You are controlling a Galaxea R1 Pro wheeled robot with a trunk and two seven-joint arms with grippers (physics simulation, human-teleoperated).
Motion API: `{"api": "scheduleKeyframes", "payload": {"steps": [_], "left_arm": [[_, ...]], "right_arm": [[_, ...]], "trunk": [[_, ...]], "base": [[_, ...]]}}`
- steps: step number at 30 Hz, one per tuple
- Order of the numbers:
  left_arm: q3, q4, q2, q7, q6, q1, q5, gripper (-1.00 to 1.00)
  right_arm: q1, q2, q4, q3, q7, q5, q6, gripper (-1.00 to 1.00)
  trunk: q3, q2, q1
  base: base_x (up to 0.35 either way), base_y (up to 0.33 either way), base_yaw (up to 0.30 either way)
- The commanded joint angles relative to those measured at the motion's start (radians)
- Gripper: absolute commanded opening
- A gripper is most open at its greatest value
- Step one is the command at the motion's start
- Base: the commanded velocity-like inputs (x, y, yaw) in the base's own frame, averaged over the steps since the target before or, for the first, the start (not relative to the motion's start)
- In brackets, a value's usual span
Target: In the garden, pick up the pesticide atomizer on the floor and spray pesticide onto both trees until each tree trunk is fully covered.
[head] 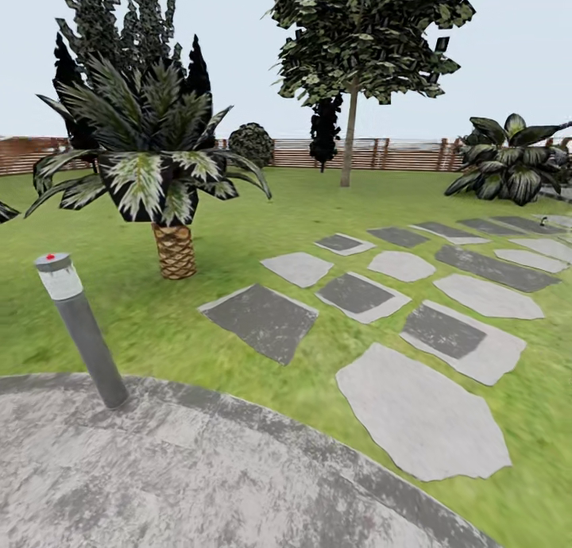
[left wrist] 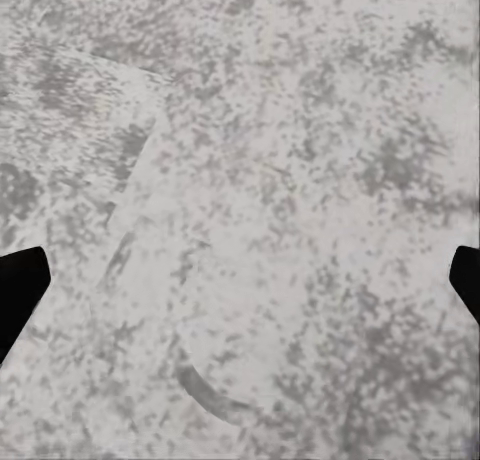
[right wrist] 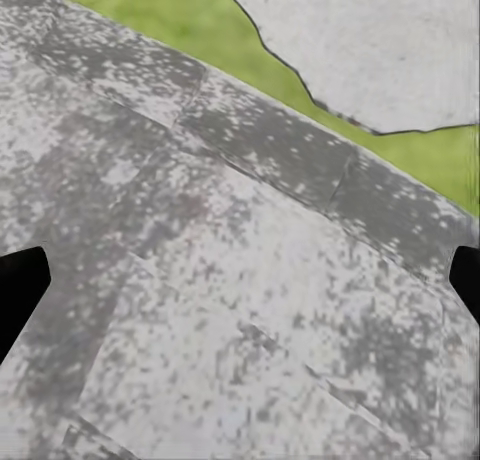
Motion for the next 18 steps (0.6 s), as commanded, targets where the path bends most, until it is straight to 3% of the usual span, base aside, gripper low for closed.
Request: {"api": "scheduleKeyframes", "payload": {"steps": [1, 18], "left_arm": [[0.000, 0.000, 0.000, 0.000, 0.000, 0.000, 0.000, 1.00], [0.000, 0.000, 0.000, 0.000, 0.000, 0.000, 0.000, 1.00]], "right_arm": [[0.000, 0.000, 0.000, 0.000, 0.000, 0.000, 0.000, 1.00], [0.000, -0.001, 0.000, 0.001, -0.001, -0.001, 0.000, 1.00]], "trunk": [[0.000, 0.000, 0.000], [-0.006, 0.000, 0.000]], "base": [[0.339, 0.000, -0.300], [0.339, 0.000, -0.300]]}}
